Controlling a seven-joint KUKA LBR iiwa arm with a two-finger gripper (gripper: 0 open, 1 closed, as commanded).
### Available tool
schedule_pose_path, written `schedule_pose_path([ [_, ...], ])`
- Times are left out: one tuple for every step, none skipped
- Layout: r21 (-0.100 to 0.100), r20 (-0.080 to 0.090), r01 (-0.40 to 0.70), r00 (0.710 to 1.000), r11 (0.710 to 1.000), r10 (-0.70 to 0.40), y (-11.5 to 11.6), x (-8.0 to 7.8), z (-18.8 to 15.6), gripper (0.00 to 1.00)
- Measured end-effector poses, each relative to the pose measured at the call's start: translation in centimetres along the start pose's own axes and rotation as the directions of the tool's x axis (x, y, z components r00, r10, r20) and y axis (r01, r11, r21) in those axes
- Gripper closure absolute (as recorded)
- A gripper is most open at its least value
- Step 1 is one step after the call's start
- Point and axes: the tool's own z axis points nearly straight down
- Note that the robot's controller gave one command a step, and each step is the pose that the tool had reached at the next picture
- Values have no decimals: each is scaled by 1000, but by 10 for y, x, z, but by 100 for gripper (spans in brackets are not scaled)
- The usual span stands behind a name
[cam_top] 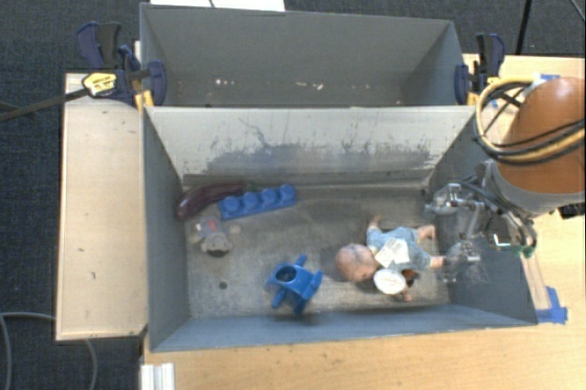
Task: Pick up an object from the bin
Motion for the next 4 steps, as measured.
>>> schedule_pose_path([
  [2,8,4,1000,1000,-4,0,-2,-4,0],
  [4,14,67,998,998,-67,9,2,27,0],
  [0,13,-11,1000,1000,11,6,11,69,0],
  [5,14,99,995,995,-99,26,10,76,0],
])
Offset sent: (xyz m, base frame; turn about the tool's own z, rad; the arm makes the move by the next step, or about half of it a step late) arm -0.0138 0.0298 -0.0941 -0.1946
